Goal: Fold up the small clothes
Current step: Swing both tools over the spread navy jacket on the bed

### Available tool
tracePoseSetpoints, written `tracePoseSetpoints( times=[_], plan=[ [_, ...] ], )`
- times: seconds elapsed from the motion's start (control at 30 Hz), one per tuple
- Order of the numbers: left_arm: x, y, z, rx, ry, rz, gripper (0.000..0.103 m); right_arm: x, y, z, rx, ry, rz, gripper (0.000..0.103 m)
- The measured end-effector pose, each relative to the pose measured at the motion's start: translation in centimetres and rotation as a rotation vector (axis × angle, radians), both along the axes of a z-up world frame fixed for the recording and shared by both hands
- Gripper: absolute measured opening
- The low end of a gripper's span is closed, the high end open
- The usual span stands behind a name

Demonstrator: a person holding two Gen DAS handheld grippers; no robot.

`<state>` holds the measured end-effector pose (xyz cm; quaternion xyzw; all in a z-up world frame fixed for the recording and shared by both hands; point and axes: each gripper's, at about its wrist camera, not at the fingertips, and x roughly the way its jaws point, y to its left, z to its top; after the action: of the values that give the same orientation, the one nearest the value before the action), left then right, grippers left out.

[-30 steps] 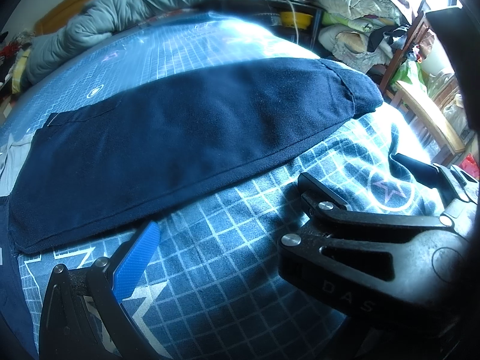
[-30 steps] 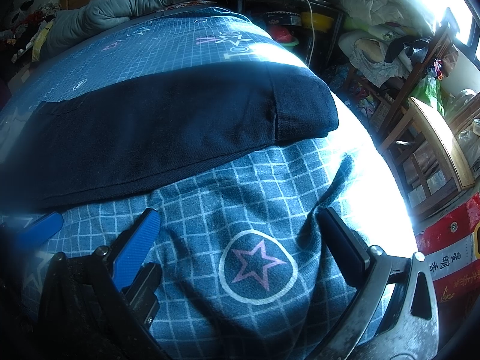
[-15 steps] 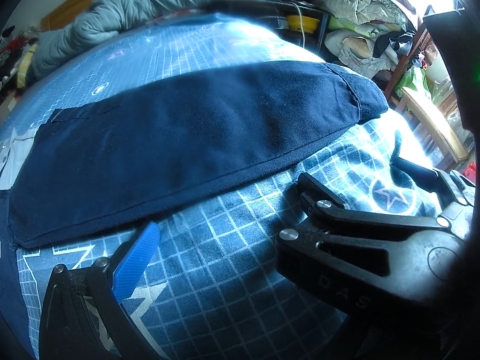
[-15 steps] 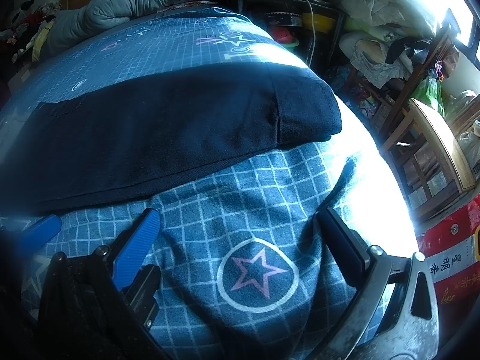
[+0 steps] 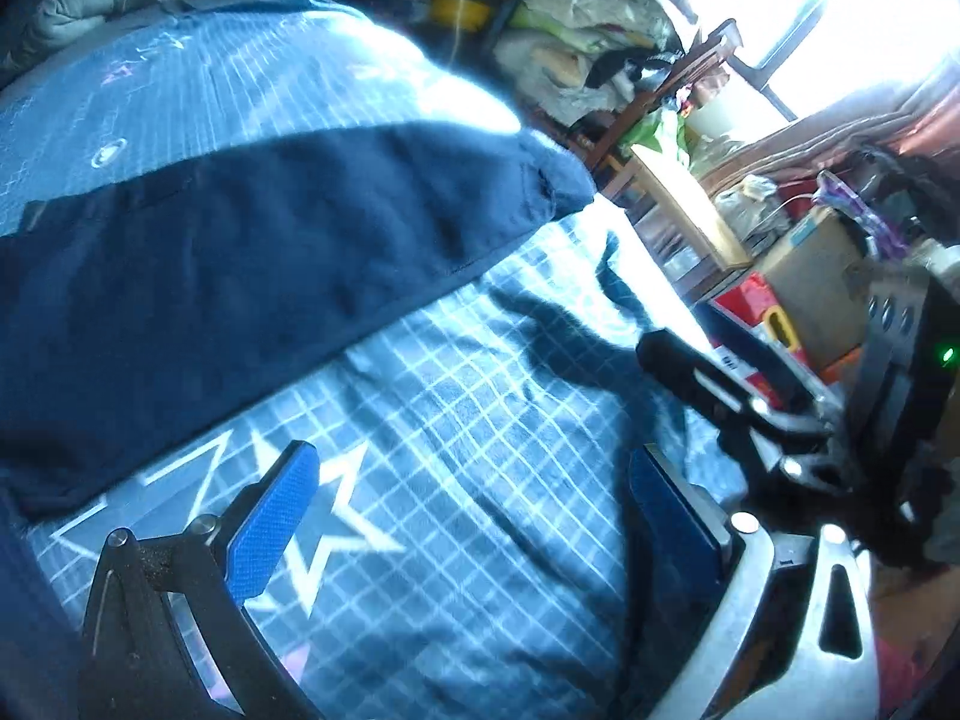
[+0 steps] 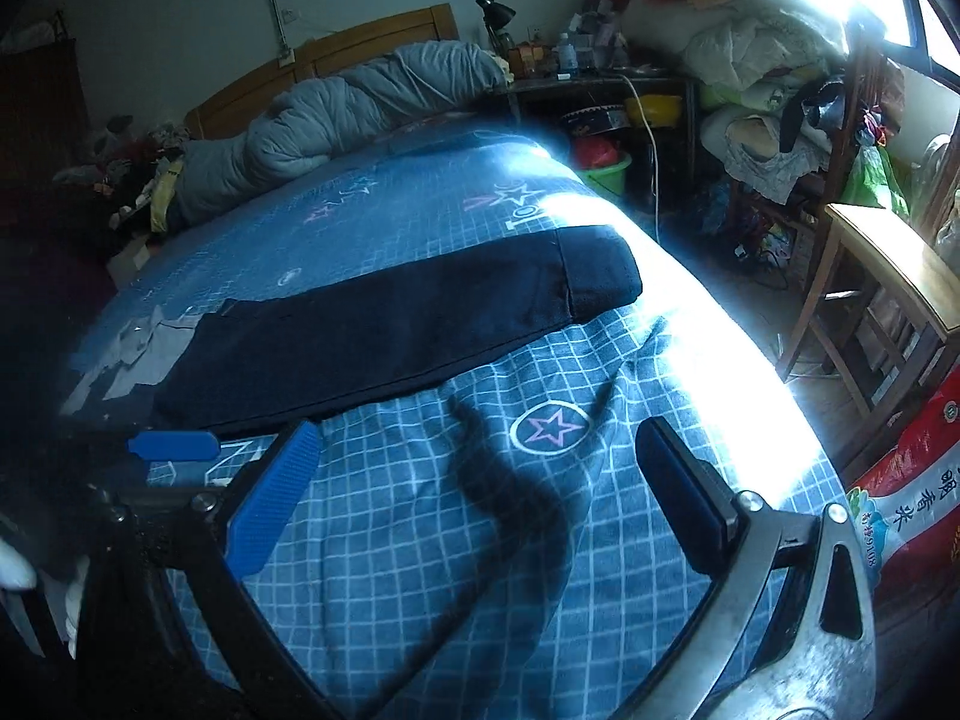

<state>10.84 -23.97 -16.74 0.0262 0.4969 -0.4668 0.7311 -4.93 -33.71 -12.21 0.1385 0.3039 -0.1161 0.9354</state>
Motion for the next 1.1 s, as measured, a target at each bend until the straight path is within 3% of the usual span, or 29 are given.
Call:
tracePoseSetpoints(
  times=[0.2,0.33,0.5,0.63,0.73,0.83,0.93,1.0,1.1],
  plan=[
    [-2.6,11.0,13.3,-0.253,-0.128,0.050,0.103,-5.0,7.5,7.5,-0.007,-0.152,0.041,0.103],
    [-5.7,17.8,21.5,-0.433,-0.152,0.044,0.103,-3.5,14.0,12.3,-0.003,-0.262,0.122,0.103],
    [-10.4,24.3,30.1,-0.587,-0.188,-0.002,0.103,1.2,26.3,11.8,0.086,-0.155,0.372,0.103],
    [-11.0,31.2,36.2,-0.675,-0.299,0.088,0.103,0.2,39.5,8.2,0.118,-0.038,0.698,0.103],
    [-10.2,37.2,40.2,-0.719,-0.388,0.203,0.103,-2.1,47.4,5.2,0.138,0.061,0.915,0.103],
    [-10.0,42.4,43.4,-0.751,-0.477,0.299,0.103,-3.4,51.9,3.3,0.221,0.139,1.027,0.103],
    [-10.4,46.6,45.4,-0.759,-0.594,0.418,0.103,-3.4,55.5,2.5,0.198,0.201,1.146,0.103],
    [-10.2,49.1,46.2,-0.725,-0.641,0.488,0.103,-3.0,55.7,3.1,0.187,0.180,1.153,0.103],
    [-9.1,50.7,45.1,-0.594,-0.660,0.518,0.103,-1.2,52.2,3.7,0.264,0.140,1.024,0.103]
  ],
)
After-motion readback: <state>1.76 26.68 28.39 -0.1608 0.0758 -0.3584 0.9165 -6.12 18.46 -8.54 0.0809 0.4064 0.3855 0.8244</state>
